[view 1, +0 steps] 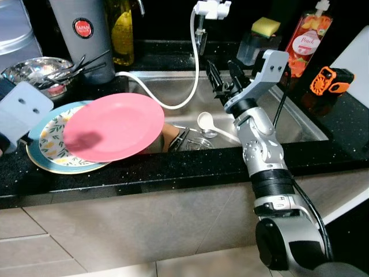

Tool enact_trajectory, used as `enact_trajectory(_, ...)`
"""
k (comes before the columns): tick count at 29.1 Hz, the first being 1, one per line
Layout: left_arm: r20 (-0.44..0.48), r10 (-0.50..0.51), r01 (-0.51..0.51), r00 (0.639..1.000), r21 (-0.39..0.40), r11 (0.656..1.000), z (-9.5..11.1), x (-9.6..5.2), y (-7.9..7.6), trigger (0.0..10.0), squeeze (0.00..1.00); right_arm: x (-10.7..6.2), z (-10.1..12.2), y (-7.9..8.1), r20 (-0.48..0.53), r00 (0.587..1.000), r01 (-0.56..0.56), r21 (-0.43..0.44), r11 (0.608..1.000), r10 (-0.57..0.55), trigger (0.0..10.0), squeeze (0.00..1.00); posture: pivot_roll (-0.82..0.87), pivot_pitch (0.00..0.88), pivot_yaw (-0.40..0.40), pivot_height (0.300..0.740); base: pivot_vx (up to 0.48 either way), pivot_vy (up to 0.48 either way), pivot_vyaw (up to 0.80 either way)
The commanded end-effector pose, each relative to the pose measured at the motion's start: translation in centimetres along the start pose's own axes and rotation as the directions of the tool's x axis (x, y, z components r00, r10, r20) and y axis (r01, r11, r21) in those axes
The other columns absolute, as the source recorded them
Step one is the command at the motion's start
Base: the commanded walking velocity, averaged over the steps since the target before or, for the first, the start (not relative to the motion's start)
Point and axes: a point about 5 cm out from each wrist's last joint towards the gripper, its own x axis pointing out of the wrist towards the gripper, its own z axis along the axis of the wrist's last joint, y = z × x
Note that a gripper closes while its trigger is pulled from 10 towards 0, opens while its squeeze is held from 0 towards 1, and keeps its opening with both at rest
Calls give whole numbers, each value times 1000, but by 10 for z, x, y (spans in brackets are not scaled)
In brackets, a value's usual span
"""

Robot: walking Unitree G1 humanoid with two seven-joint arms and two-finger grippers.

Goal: Kitchen organization

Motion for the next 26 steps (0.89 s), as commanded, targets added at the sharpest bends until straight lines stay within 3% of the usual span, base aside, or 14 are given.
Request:
enact_trajectory(1,22,-41,41,999,12,999,-1,8,-9,10000,0,1,-2,0,-12,1000,1,12,1000,-1,10000,0,345,0,-105,740,0,0,0)
enact_trajectory(6,55,-61,57,997,78,995,3,23,-11,10000,0,-3,-1,-2,-2,1000,9,13,1000,-9,10000,0,322,0,-88,740,0,0,0)
enact_trajectory(15,70,-58,50,996,121,991,4,32,-9,10000,0,-5,-1,-4,-1,1000,19,11,1000,-19,10000,0,316,0,-82,740,0,0,0)
enact_trajectory(16,92,-46,32,995,149,988,6,41,-6,10000,0,-5,-1,-5,-1,1000,22,11,1000,-22,10000,0,311,0,-81,740,0,0,0)
enact_trajectory(23,142,-23,-6,990,203,979,15,55,0,10000,0,-5,0,-5,2,1000,19,6,1000,-19,10000,0,291,0,-77,740,0,0,0)
enact_trajectory(26,144,-35,8,989,180,984,14,59,-2,10000,0,-6,1,-6,2,1000,22,1,1000,-22,10000,0,285,0,-77,740,0,0,0)
